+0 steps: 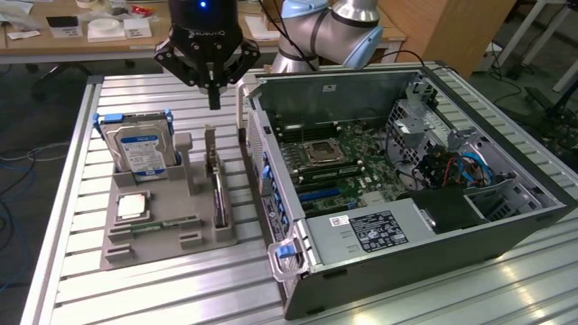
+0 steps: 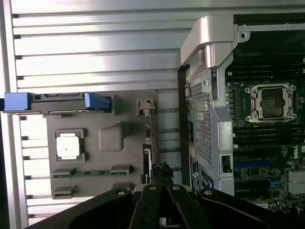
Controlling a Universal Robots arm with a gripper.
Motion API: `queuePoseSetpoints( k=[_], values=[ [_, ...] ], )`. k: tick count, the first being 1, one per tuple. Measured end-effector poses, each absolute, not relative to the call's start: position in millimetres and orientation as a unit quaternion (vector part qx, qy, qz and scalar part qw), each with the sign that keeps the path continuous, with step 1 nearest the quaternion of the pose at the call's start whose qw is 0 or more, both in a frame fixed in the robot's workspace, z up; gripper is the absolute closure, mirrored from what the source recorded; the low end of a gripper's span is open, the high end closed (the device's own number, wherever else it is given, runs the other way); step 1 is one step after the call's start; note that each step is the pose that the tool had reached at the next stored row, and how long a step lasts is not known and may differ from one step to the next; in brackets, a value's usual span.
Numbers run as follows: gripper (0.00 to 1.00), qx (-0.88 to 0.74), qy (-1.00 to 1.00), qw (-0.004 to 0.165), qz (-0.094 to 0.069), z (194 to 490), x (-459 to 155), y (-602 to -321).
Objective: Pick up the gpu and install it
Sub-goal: 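Reach for the gpu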
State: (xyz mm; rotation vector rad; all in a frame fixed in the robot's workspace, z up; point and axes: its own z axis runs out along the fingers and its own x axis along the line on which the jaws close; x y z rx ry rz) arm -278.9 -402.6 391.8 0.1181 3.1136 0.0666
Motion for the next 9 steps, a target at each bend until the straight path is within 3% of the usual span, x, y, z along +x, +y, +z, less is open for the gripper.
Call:
queuePoseSetpoints(
  k=[9],
  values=[
    [0.89,0.038,0.999,0.013,0.021,391.6,-281.4,-413.5]
  ],
)
